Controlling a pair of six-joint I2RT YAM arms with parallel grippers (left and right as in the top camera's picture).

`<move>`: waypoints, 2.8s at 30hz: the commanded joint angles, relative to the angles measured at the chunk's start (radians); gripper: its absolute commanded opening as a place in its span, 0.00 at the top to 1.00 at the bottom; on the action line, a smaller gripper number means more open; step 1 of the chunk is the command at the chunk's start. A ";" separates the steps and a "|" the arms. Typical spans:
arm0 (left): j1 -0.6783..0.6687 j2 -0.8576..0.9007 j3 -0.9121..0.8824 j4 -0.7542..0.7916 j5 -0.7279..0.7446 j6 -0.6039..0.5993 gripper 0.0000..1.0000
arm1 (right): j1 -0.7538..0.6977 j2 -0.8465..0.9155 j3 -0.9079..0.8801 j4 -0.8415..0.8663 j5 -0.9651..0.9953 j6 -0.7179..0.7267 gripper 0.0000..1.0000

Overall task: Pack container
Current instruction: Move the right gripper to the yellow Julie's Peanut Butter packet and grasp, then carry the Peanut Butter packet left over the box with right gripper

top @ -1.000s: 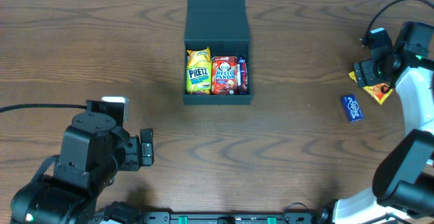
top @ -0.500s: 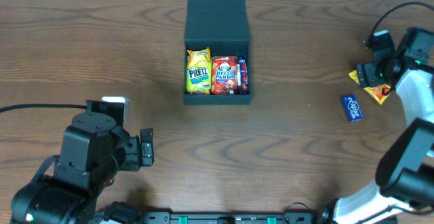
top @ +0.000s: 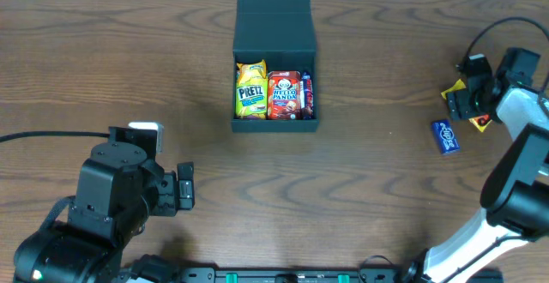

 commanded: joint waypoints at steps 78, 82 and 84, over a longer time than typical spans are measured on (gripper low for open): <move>0.003 -0.003 0.012 0.000 0.000 0.021 0.05 | 1.095 -0.209 -0.002 0.334 0.150 1.201 0.86; 0.003 -0.003 0.012 0.000 0.000 0.021 0.05 | 1.130 -0.185 -0.002 0.331 0.183 1.262 0.88; 0.003 -0.003 0.012 0.000 0.000 0.021 0.05 | 1.139 -0.174 -0.002 0.329 0.195 1.274 0.89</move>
